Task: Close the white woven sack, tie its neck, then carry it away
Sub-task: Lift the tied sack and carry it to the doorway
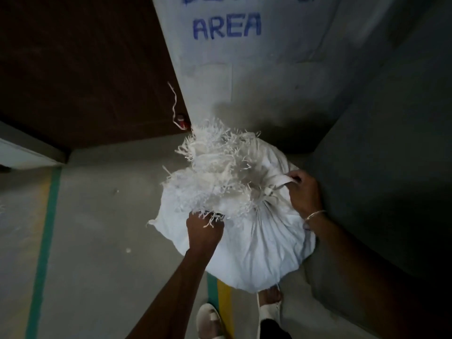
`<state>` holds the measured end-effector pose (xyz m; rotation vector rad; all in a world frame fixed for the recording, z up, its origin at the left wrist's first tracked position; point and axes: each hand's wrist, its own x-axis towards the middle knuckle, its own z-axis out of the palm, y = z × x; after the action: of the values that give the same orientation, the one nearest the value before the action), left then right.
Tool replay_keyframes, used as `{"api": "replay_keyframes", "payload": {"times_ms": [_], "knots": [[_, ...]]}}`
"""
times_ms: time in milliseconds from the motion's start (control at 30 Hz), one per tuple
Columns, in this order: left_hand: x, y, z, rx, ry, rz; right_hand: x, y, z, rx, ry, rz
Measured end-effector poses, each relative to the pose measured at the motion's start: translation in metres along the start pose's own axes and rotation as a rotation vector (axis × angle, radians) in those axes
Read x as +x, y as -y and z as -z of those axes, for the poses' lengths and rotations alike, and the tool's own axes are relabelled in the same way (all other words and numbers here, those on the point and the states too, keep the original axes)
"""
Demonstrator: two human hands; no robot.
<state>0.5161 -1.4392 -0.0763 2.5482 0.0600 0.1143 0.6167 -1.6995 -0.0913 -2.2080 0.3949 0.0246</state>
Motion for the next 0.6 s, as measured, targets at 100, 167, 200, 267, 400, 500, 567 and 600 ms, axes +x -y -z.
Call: {"api": "replay_keyframes", "payload": {"times_ms": [100,167,200,267,400,500,567,600], "knots": [[0.01,-0.019,0.005,0.001,0.029,0.118,0.009,0.02,0.019,0.044,-0.025,0.023],[0.017,-0.019,0.014,-0.008,0.113,0.291,0.01,0.038,0.026,0.086,-0.016,0.074],[0.019,-0.017,0.015,-0.003,0.141,0.38,0.009,0.042,0.026,0.106,-0.016,0.101],[0.015,-0.012,0.01,-0.031,0.146,0.43,0.007,0.036,0.016,0.136,-0.007,0.095],[-0.003,-0.009,-0.012,-0.384,0.091,0.206,0.001,0.0,0.0,0.148,-0.025,-0.009],[-0.01,-0.03,0.0,-0.49,0.101,0.384,-0.001,-0.007,0.006,0.166,0.011,-0.026],[-0.017,-0.046,0.004,-0.456,0.038,0.606,-0.006,-0.001,0.014,0.178,0.056,-0.04],[-0.016,-0.058,0.009,-0.513,0.045,0.656,-0.01,0.006,0.019,0.162,0.076,-0.023]]}}
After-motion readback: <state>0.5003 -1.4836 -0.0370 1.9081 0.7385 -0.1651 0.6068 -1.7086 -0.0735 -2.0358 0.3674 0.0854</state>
